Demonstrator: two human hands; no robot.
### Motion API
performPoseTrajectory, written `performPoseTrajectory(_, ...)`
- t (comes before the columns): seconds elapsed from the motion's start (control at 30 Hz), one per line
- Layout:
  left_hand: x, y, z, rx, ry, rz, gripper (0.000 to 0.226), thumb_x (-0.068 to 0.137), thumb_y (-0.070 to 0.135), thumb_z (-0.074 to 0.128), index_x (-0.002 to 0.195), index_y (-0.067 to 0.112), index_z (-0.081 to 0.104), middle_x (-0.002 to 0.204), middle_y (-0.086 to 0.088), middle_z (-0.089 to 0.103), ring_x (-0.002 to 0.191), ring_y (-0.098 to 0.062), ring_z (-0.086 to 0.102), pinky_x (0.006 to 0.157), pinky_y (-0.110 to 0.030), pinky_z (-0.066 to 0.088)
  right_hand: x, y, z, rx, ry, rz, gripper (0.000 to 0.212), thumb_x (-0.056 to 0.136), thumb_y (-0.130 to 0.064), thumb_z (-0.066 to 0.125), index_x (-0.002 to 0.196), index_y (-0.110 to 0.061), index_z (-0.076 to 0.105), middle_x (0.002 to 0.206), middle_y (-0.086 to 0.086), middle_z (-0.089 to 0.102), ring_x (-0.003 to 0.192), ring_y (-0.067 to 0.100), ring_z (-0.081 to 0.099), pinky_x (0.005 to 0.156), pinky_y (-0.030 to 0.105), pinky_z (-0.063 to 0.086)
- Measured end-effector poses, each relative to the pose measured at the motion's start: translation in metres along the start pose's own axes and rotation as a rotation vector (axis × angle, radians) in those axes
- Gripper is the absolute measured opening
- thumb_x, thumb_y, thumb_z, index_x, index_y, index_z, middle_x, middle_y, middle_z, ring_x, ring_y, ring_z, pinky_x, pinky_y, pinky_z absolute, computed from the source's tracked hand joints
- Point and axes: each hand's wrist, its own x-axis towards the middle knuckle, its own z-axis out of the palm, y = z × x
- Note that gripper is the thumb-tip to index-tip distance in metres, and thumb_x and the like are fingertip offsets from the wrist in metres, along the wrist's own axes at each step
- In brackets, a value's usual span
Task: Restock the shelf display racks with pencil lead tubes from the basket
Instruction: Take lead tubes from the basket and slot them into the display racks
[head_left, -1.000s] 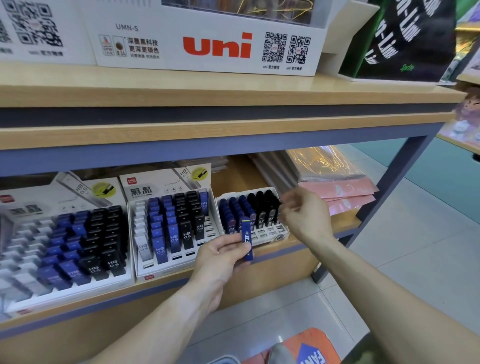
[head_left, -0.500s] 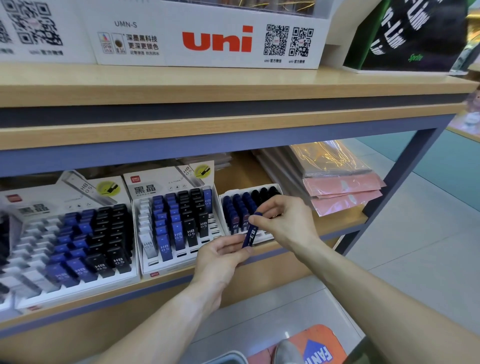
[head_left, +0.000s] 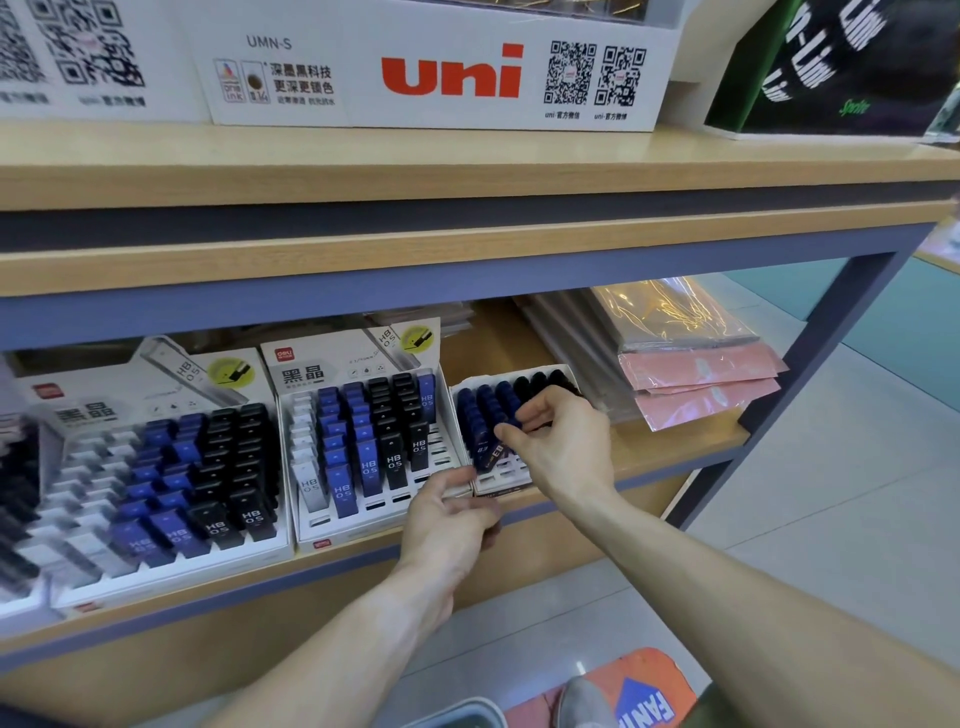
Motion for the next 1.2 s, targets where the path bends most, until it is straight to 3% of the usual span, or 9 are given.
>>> performPoseTrajectory(0.23, -0.005, 0.005, 0.003, 0.095, -0.068, -0.011, 0.065, 0.089, -0.004, 0.068, 0.145, 0.024, 0.049, 0.096, -0.005, 0.077, 0.078, -0.019, 0.07, 0.072, -0.031, 0.058, -0.002, -0.002, 0.007, -0.127, -0.015, -0.155, 0.021, 0.08, -0.028, 0.083, 0.082, -0.021, 0.063, 0.077, -0.008, 0.068, 0.072, 0.012, 0.067, 0.07, 0.034, 0.056)
performPoseTrajectory(0.4, -0.006, 0.007, 0.003, 0.175, -0.085, 0.001, 0.066, 0.09, 0.001, 0.067, 0.15, 0.017, 0.044, 0.096, -0.001, 0.077, 0.081, -0.018, 0.07, 0.075, -0.03, 0.057, -0.013, -0.006, 0.017, -0.203, -0.017, -0.337, 0.019, 0.078, -0.022, 0.083, 0.082, -0.017, 0.065, 0.083, -0.004, 0.064, 0.073, 0.019, 0.065, 0.066, 0.038, 0.054)
performPoseTrajectory(0.57, -0.008, 0.005, 0.002, 0.287, -0.075, 0.085, 0.067, 0.09, 0.009, 0.068, 0.151, 0.023, 0.045, 0.087, 0.01, 0.077, 0.091, -0.017, 0.072, 0.094, -0.043, 0.058, -0.014, -0.005, 0.017, -0.206, -0.092, -0.295, 0.02, 0.079, -0.024, 0.082, 0.095, -0.018, 0.07, 0.089, -0.004, 0.071, 0.08, 0.016, 0.068, 0.074, 0.037, 0.058)
performPoseTrajectory(0.67, -0.007, 0.004, -0.003, 0.301, -0.064, 0.108, 0.064, 0.09, 0.011, 0.068, 0.147, 0.028, 0.047, 0.09, 0.011, 0.077, 0.095, -0.017, 0.071, 0.097, -0.045, 0.056, -0.017, -0.007, 0.014, -0.215, -0.124, -0.289, 0.022, 0.081, -0.023, 0.08, 0.101, -0.02, 0.071, 0.094, -0.004, 0.072, 0.082, 0.014, 0.068, 0.077, 0.037, 0.058)
performPoseTrajectory(0.8, -0.011, 0.001, -0.017, 0.353, -0.056, 0.163, 0.042, 0.093, 0.013, 0.066, 0.128, 0.034, 0.058, 0.094, 0.012, 0.076, 0.088, -0.012, 0.072, 0.093, -0.045, 0.058, -0.031, -0.008, 0.005, -0.318, -0.131, -0.325, 0.034, 0.083, -0.032, 0.075, 0.114, -0.027, 0.06, 0.102, -0.008, 0.068, 0.089, 0.015, 0.066, 0.074, 0.036, 0.054)
performPoseTrajectory(0.9, -0.02, -0.007, -0.036, 0.5, -0.073, 0.224, 0.033, 0.092, 0.016, 0.065, 0.116, 0.038, 0.063, 0.088, 0.014, 0.074, 0.082, -0.009, 0.07, 0.086, -0.038, 0.059, -0.052, -0.004, 0.0, -0.364, -0.173, -0.337, 0.034, 0.085, -0.032, 0.072, 0.113, -0.028, 0.054, 0.104, -0.007, 0.066, 0.092, 0.018, 0.065, 0.073, 0.039, 0.054)
performPoseTrajectory(1.0, -0.036, -0.021, -0.061, 0.681, -0.099, 0.295, 0.027, 0.093, 0.021, 0.066, 0.113, 0.038, 0.065, 0.092, 0.011, 0.071, 0.081, -0.007, 0.068, 0.07, -0.02, 0.053, -0.077, 0.005, -0.003, -0.33, -0.365, -0.317, 0.025, 0.082, -0.03, 0.073, 0.104, -0.026, 0.061, 0.096, -0.007, 0.068, 0.089, 0.019, 0.066, 0.076, 0.041, 0.056)
performPoseTrajectory(1.07, -0.05, -0.035, -0.08, 0.833, -0.155, 0.318, 0.023, 0.094, 0.024, 0.066, 0.115, 0.034, 0.065, 0.095, 0.013, 0.069, 0.084, -0.003, 0.065, 0.072, -0.012, 0.047, -0.098, 0.015, 0.0, -0.292, -0.564, -0.291, 0.021, 0.081, -0.03, 0.075, 0.1, -0.026, 0.066, 0.086, -0.01, 0.069, 0.086, 0.016, 0.068, 0.079, 0.039, 0.057)
performPoseTrajectory(1.2, -0.07, -0.078, -0.115, 1.077, -0.283, 0.193, 0.024, 0.097, 0.025, 0.065, 0.121, 0.028, 0.065, 0.101, 0.012, 0.067, 0.09, -0.005, 0.064, 0.08, -0.021, 0.049, -0.154, 0.042, 0.023, -0.313, -0.882, -0.162, 0.024, 0.085, -0.028, 0.076, 0.107, -0.021, 0.069, 0.088, -0.01, 0.069, 0.089, 0.015, 0.07, 0.081, 0.03, 0.055)
